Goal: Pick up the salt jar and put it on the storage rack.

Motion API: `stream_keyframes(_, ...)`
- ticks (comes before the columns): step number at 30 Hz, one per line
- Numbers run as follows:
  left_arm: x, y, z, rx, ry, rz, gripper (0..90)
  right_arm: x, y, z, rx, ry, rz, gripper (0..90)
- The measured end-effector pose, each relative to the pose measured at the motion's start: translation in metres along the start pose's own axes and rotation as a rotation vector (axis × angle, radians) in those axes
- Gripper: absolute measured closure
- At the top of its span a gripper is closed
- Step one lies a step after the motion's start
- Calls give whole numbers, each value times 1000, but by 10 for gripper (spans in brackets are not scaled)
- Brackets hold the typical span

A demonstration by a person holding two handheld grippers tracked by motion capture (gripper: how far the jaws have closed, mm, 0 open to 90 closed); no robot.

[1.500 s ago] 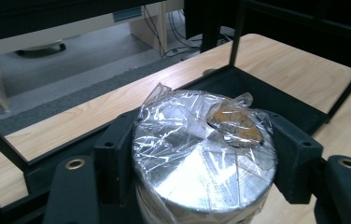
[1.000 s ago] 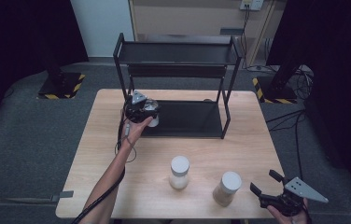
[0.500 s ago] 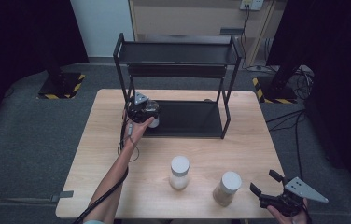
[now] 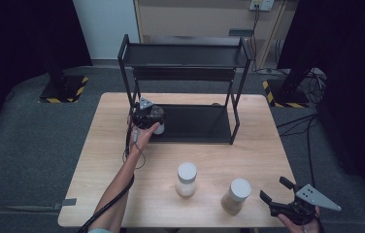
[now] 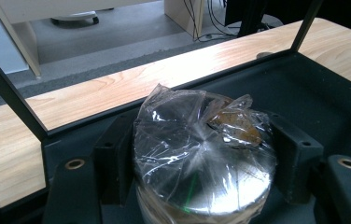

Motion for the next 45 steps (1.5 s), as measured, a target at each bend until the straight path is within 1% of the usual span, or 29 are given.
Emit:
stream_keyframes(3, 0, 0, 1, -2, -4, -3, 332, 0, 0, 0, 1, 0, 0, 56)
stream_keyframes(4, 0, 0, 3, 6, 3, -3, 332, 0, 0, 0, 0, 0, -1, 56)
stream_keyframes(8, 0, 0, 4, 10, 6, -3, 330, 0, 0, 0, 0, 2, -1, 55)
stream_keyframes(10, 2, 0, 6, 16, -7, -1, 329, 0, 0, 0, 0, 2, -2, 55)
stream_keyframes(12, 1, 0, 7, 25, 1, 2, 323, 0, 0, 0, 1, 4, -3, 55)
stream_keyframes(13, 0, 1, 8, 33, 18, 6, 314, 0, 0, 0, 1, 5, -3, 55)
stream_keyframes(15, -1, 1, 8, 37, 21, 5, 291, 0, 0, 0, 1, 7, -4, 55)
stream_keyframes(18, 1, 2, 5, 38, 18, -5, 240, -1, 0, 0, 0, 6, -1, 52)
stream_keyframes(22, 2, 3, 3, 56, 19, -5, 162, -2, 0, 0, 0, 7, 6, 45)
stream_keyframes(25, 3, 5, 0, 62, 21, -5, 125, -2, 0, -1, 0, 5, 7, 44)
stream_keyframes(28, 3, 8, -3, 68, 20, 0, 108, -2, 0, -1, -1, 4, 6, 44)
stream_keyframes(30, 4, 10, -6, 82, 21, 2, 95, -2, 0, -1, 0, 6, 4, 45)
stream_keyframes(31, 4, 12, -9, 84, 17, 8, 93, -2, 0, -1, 0, 6, 4, 44)
stream_keyframes(32, 4, 13, -10, 88, 21, 13, 93, -2, 0, -1, -1, 5, 4, 45)
stream_keyframes(33, 4, 14, -13, 82, 13, 16, 88, -2, 0, -1, -1, 6, 4, 45)
stream_keyframes(36, 6, 18, -18, 95, 3, 17, 79, -2, 0, -1, -1, 6, 3, 47)
stream_keyframes(45, 7, 32, -31, 93, -7, 46, 51, -2, 0, -1, -1, 11, -1, 46)
Point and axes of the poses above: each handheld gripper's, and its own axes: y roughly backward along the jaws, z roughly out of its underside, x roughly to its right, the point moved 3 cm from there along -y, roughly forward along the jaws, and after that the axes turned 12 degrees about x, right-handed, at the moved point
